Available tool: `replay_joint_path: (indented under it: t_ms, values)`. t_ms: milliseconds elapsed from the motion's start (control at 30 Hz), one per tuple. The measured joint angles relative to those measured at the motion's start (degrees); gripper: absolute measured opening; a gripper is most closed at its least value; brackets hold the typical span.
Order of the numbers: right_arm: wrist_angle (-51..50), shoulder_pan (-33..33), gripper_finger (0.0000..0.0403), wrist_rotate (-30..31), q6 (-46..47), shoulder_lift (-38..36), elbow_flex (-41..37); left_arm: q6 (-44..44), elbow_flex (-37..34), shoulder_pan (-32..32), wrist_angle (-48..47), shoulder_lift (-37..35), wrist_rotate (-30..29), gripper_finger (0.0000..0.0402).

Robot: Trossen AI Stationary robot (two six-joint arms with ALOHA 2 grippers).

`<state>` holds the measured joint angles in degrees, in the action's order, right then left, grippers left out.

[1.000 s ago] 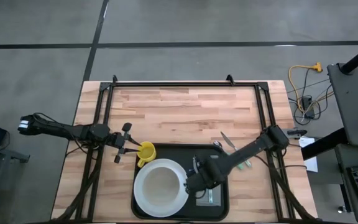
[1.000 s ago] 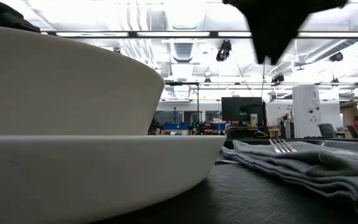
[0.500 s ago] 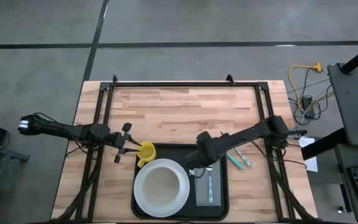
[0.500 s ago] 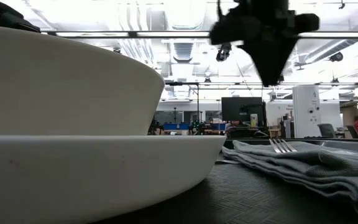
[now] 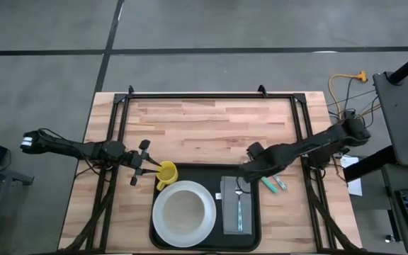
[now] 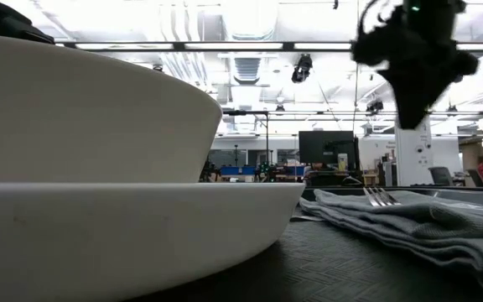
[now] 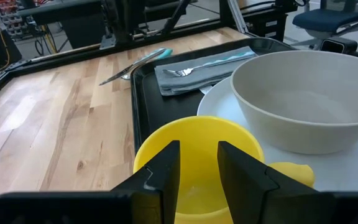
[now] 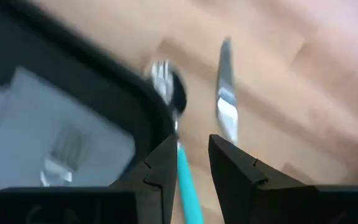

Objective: Set up tray
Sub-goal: Put the blue spoon on the gray napkin to the right of the white plate

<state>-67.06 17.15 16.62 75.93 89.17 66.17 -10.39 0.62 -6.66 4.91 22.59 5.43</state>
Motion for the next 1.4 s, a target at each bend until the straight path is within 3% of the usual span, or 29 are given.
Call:
replay_joint_path:
  t_ms: [133, 567, 1067, 1400]
  values:
    - [2.76, 0.11, 0.0079, -6.50, -0.65, -3.24, -5.58, 0.00, 0.00, -0.01, 0.00, -0.02, 0.00, 0.0094]
    - [2.80, 0.32, 0.0073, -6.64, -8.88, -3.92, -8.78, 0.00, 0.00, 0.00, 0.00, -0.02, 0.00, 0.0094]
    - [4.16, 6.34, 0.0082, -6.47, -6.61, -3.92, -11.08, 0.00, 0.00, -0.02, 0.00, -0.02, 0.00, 0.0094]
    - [13.75, 8.50, 0.0068, -10.53, -5.76, -3.92, -13.06, 0.00, 0.00, -0.02, -0.01, -0.02, 0.00, 0.0094]
